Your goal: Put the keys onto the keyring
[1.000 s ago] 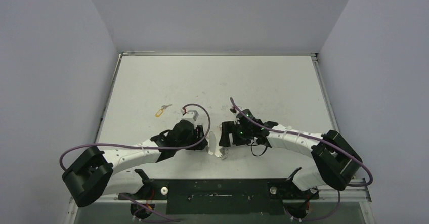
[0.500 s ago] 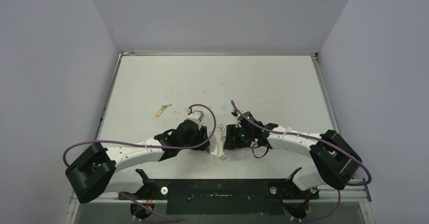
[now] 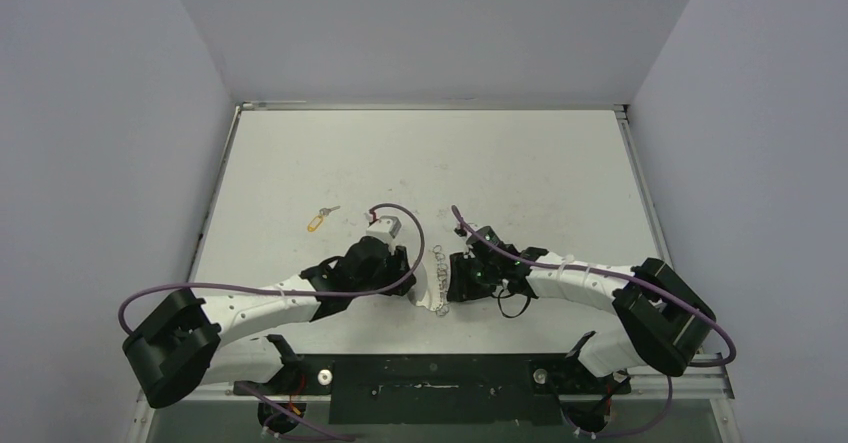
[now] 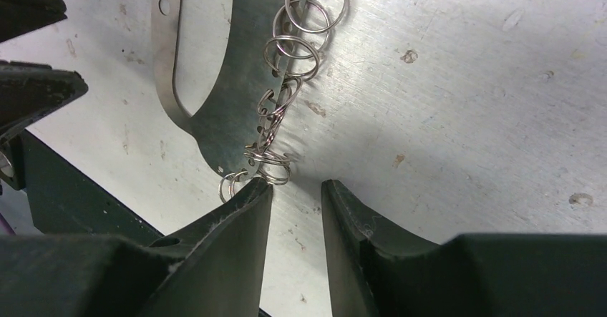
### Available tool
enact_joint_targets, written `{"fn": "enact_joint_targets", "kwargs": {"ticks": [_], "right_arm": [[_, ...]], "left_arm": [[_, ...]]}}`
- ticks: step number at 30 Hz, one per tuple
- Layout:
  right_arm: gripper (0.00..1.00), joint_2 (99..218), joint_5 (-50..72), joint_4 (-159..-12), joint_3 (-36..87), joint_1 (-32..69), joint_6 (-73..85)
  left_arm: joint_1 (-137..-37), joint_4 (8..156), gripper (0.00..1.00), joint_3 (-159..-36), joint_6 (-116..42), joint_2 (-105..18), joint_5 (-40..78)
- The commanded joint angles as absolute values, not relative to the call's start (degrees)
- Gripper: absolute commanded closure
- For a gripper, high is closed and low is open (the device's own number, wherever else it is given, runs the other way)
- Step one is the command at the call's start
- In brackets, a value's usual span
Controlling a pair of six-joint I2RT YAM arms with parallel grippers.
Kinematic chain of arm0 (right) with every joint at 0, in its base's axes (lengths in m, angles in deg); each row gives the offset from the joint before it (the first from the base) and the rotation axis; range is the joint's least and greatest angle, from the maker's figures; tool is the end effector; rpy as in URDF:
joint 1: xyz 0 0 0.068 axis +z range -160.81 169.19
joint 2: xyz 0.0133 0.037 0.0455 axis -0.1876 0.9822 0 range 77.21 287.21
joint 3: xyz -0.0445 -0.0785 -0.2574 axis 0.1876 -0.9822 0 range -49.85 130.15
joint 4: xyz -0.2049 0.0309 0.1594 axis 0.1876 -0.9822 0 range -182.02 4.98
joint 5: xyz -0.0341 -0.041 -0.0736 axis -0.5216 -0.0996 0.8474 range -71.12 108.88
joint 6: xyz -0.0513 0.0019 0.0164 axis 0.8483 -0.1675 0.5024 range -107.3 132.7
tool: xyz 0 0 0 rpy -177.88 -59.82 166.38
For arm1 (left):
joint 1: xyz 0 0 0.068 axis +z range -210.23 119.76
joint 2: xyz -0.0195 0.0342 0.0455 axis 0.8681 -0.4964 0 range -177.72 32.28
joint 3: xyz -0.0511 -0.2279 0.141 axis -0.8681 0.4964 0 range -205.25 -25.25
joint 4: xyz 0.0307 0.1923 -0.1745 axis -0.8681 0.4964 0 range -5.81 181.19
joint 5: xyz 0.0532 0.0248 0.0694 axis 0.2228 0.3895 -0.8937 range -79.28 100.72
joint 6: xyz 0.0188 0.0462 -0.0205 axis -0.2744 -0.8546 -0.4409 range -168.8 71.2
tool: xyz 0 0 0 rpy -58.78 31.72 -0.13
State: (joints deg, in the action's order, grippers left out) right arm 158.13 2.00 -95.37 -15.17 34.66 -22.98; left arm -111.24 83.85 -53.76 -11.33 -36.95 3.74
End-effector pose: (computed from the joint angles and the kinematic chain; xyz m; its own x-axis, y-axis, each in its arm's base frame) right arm 0.1684 0.1859 0.1485 -0.9388 -0.1586 -0.3058 -0.3038 0.7996 0.5180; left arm 0.1510 -0.1795 0.1752 -0.7575 -0.0243 -0.6524 0.3179 0.8591 -0.4011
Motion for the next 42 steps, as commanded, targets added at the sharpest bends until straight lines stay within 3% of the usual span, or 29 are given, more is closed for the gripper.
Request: {"fn": "enact_joint_targets", "kwargs": {"ticks": [1, 19, 32, 37, 42], "right_arm": [[0.69, 156.9, 2.6, -93.4, -15.9, 35.0, -23.4], [0.95, 159.3, 1.5, -88.8, -18.6, 36.9, -27.6], [1.00, 159.0, 3.8, -91.5, -17.8, 37.2, -26.7], [0.91, 154.1, 8.7, -96.8, -16.5, 37.2, -24.6], [0.68, 146.2, 14.0, -100.3, -16.3, 37.0, -23.2]], "left_arm": [[-112.6, 76.6, 0.58, -53.0, -7.1, -37.2, 6.3], [-125.3, 64.4, 0.66, -54.4, 0.0, -50.4, 6.0], [-126.1, 65.6, 0.71, -55.3, -0.3, -51.0, 3.5], [-126.1, 66.3, 0.74, -54.0, -1.0, -47.8, 2.3], [-126.1, 69.5, 0.75, -52.8, -3.9, -42.7, -0.1]]}}
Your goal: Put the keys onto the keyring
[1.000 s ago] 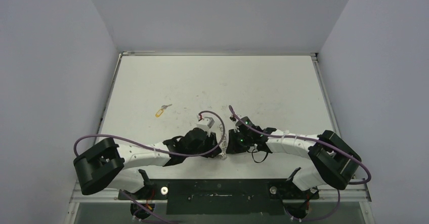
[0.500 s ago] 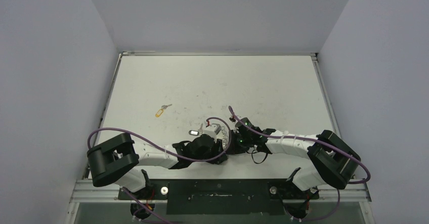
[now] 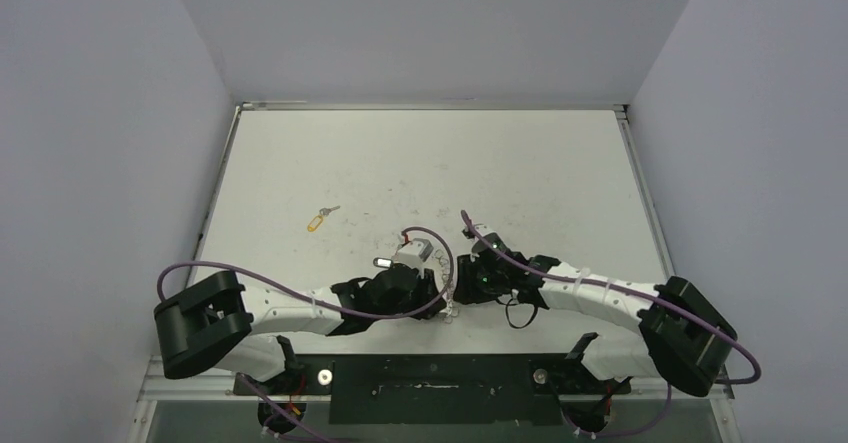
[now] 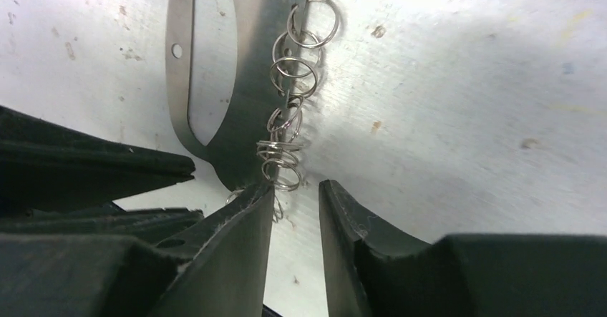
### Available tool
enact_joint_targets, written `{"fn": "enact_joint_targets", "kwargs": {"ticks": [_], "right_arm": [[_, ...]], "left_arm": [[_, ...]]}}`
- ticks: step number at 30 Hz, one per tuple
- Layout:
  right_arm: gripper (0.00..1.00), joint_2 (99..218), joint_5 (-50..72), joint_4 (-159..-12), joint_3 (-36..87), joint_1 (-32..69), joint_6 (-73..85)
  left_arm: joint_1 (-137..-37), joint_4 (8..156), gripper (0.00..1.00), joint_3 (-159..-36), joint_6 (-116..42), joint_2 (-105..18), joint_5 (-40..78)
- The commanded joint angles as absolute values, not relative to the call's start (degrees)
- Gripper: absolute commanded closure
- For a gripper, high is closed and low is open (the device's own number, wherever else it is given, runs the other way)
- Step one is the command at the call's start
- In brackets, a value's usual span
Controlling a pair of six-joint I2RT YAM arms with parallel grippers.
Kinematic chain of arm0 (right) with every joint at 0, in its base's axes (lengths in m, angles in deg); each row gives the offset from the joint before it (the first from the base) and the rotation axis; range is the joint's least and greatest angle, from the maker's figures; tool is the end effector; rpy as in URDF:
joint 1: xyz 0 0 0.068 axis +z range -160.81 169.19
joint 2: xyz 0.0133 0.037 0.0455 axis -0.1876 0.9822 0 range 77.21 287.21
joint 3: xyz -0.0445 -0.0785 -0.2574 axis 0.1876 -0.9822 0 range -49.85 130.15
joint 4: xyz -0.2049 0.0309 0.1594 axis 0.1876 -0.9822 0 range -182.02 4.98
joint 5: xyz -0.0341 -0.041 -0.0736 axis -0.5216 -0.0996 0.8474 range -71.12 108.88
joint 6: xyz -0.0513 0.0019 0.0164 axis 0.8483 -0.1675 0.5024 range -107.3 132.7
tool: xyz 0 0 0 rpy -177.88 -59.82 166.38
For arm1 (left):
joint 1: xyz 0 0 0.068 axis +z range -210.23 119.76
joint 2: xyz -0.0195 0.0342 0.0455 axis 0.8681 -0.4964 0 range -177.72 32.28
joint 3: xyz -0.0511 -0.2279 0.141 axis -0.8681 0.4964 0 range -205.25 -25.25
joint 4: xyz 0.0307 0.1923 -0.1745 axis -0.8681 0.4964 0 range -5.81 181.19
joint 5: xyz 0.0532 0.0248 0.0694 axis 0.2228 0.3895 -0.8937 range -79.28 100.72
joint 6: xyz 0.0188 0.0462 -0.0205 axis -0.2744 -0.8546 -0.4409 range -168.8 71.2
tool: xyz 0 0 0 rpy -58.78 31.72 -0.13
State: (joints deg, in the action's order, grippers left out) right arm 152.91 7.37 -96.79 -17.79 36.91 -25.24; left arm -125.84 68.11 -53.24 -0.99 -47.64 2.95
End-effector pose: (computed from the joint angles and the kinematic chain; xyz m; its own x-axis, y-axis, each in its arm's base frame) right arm 0.1530 0.1789 0.1539 -0.9294 -0.1268 -0.3466 -0.2914 0.8283 0.4785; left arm 0.1121 -0.2354 0.1536 -0.7976 -0.0191 -0.6029 0.3963 0.7370 -0.5475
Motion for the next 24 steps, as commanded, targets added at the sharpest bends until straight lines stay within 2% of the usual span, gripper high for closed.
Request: {"fn": "enact_joint_targets", "kwargs": {"ticks": [1, 5, 12, 18, 24], "right_arm": [[0.65, 144.5, 15.0, -100.8, -16.3, 37.0, -23.1], [0.51, 138.5, 18.0, -102.5, -16.8, 36.8, -22.7], [0.49, 135.1, 20.0, -104.8, -17.4, 36.4, -22.8], [0.46, 136.1, 12.9, -102.1, -18.8, 35.7, -22.9], [0.40, 136.2, 10.2, -103.1, -16.6, 36.0, -18.8]], "left_arm": [[-126.1, 70.1, 0.75, -52.4, -4.6, -41.4, -0.7], [-126.1, 72.1, 0.74, -50.1, -5.1, -36.1, -2.9], [-126.1, 69.0, 0.74, -45.8, 5.7, -32.1, -0.2], [-127.4, 62.9, 0.71, -44.1, 14.8, -34.9, 3.4], [-127.5, 65.3, 0.69, -43.6, 16.1, -33.9, 1.1]]}}
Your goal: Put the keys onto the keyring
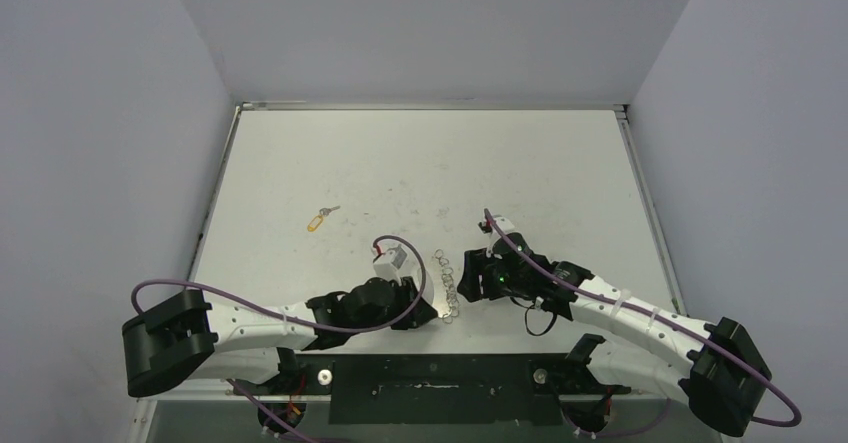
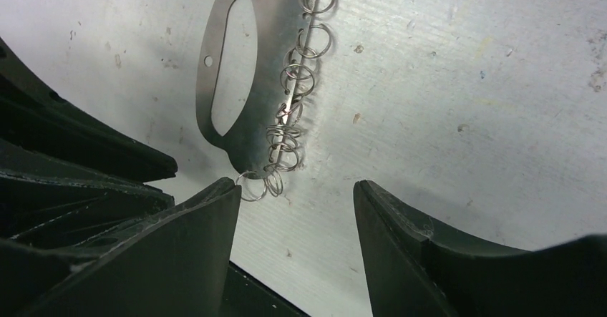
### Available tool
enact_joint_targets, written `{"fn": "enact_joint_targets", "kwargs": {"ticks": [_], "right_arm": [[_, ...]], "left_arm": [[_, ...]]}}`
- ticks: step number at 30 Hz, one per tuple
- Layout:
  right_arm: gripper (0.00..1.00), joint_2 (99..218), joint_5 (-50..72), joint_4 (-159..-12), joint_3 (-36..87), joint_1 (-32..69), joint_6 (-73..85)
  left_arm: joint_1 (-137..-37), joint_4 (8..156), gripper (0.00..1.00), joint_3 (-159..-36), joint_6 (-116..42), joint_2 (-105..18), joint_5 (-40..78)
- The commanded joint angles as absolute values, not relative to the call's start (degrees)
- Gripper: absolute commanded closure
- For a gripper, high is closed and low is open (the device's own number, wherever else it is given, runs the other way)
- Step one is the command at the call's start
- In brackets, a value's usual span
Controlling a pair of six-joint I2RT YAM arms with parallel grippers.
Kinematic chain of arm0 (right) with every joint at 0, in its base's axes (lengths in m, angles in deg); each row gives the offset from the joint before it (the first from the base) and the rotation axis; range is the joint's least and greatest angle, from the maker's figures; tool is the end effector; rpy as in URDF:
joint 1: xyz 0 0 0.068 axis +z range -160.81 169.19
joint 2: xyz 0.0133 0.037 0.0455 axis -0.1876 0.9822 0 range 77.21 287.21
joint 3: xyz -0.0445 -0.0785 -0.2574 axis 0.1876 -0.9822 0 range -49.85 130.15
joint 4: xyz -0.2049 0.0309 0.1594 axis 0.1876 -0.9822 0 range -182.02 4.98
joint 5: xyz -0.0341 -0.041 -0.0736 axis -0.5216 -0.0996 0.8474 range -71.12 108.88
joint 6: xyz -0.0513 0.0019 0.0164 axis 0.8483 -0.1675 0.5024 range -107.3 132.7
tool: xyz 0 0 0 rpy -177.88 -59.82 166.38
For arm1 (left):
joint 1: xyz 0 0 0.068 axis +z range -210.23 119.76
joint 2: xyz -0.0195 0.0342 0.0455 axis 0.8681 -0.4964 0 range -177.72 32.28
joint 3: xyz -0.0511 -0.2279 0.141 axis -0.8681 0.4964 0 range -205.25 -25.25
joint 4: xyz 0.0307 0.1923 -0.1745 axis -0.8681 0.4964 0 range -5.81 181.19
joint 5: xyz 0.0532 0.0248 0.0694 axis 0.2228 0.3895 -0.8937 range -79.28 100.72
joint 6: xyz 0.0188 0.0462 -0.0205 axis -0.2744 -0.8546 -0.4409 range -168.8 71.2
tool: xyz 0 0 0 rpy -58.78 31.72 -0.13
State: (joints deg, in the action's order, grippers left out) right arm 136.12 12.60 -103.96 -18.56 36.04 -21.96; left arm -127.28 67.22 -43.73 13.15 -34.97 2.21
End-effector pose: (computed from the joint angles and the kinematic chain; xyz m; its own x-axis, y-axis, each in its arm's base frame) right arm 0.1365 0.1513 0.1996 -0.8502 -0.0805 -0.5203 -0.3565 0.8153 0.4563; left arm 0.0897 -0.1981 0.1547 -0.8571 -0.2146 -0.4684 0.2237 0.6640 -0.7135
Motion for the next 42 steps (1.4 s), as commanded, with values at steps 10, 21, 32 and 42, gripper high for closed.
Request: {"fn": "enact_joint_targets", "kwargs": {"ticks": [10, 21, 32, 42], "right_arm": [[0.39, 137.6, 17.9, -109.1, -10.2, 39.4, -8.8], [0.50, 143.3, 26.8, -116.7, -4.5, 49.9, -8.1], [0.61, 140.9, 10.3, -102.2, -16.7, 43.1, -22.2], [0.71, 142.7, -5.3, -78.6, -29.4, 34.9, -33.0]], "left_arm": [[-123.2, 77.2, 0.62, -43.5, 17.1, -28.7, -1.0], [-113.0, 80.2, 0.61, -45.1, 13.3, -31.0, 9.7], [-111.5, 78.6, 0.61, -45.9, 12.7, -34.8, 13.3], [-111.2, 78.4, 0.61, -46.0, 12.7, -34.5, 13.4]]}}
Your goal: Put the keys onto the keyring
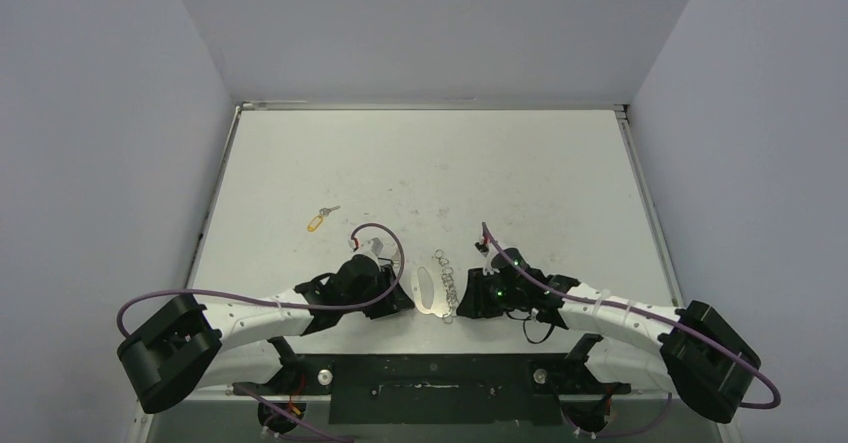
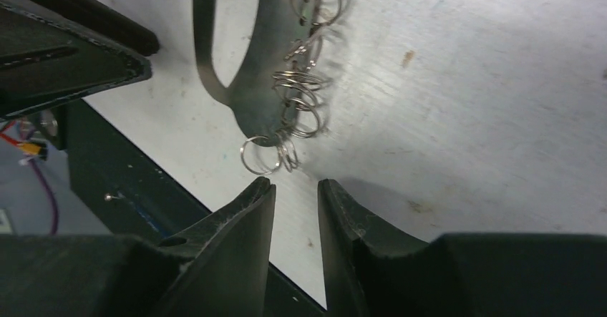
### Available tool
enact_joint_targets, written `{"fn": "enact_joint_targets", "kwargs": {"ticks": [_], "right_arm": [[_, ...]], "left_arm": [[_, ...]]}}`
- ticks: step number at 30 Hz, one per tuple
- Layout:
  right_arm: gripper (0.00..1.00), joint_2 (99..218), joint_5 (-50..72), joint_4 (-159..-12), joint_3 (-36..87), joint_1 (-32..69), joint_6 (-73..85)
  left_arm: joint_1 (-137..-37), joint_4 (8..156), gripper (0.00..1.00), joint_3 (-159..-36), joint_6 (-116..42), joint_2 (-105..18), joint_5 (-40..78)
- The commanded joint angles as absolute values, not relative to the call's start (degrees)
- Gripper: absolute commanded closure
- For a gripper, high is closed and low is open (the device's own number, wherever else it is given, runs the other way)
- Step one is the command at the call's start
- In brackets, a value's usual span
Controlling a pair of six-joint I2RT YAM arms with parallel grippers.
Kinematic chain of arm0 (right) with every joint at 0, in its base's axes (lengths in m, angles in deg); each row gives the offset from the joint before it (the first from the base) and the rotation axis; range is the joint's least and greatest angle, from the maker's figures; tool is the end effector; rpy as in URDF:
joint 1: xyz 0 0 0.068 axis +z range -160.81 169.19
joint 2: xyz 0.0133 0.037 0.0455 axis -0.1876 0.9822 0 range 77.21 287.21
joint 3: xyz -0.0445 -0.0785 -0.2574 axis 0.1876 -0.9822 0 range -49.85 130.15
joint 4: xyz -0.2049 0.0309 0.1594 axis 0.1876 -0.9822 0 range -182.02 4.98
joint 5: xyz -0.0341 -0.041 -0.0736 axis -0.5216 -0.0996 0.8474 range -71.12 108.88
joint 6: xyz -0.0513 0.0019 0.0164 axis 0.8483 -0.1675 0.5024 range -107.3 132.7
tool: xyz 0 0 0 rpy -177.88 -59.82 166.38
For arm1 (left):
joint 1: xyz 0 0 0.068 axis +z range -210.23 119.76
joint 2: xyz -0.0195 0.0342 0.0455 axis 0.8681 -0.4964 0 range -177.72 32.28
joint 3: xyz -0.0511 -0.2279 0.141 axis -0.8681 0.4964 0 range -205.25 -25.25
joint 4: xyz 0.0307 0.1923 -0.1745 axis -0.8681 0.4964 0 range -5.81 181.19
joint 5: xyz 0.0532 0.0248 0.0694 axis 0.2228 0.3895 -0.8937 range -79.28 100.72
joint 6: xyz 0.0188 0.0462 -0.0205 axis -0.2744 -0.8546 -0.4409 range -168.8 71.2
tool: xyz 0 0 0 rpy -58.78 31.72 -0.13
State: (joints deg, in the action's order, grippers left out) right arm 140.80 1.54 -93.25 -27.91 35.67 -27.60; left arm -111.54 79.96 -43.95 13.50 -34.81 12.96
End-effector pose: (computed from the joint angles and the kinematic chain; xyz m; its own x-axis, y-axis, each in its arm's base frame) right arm 0.1266 0.1488 0.1493 -0.9349 -0.0880 -0.3439 -0.2882 0.7538 0.5905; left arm 0.1261 -0.1596 0.1370 -0.9085 -0.2811 -0.3093 -0.0151 0.7615 -0.6479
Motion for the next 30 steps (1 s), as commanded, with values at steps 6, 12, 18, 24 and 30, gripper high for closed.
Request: {"fn": "enact_joint_targets", "kwargs": {"ticks": [6, 12, 18, 24, 30], "right_arm": [[0.77, 147.3, -5.9, -72.7, -31.1, 34.3, -34.6], [0.78, 146.4, -3.9, -76.1, -30.5, 33.8, -32.7], [0.78, 146.0, -2.5, -79.1, -29.7, 33.7, -30.5], [0.72, 147.1, -2.3, -80.2, -29.4, 33.7, -28.6], [0.71, 149.9, -5.9, -75.1, -29.5, 33.7, -28.4]], "left_arm": [[-111.2, 79.1, 0.61, -45.8, 12.8, -33.9, 13.3], [-111.2, 79.8, 0.61, -45.7, 12.9, -32.9, 12.9], [-111.2, 79.7, 0.61, -45.6, 12.9, -32.8, 12.5], [-111.1, 79.6, 0.61, -45.9, 12.8, -33.6, 12.7], [-111.1, 79.4, 0.61, -45.9, 12.8, -33.7, 12.7]]}}
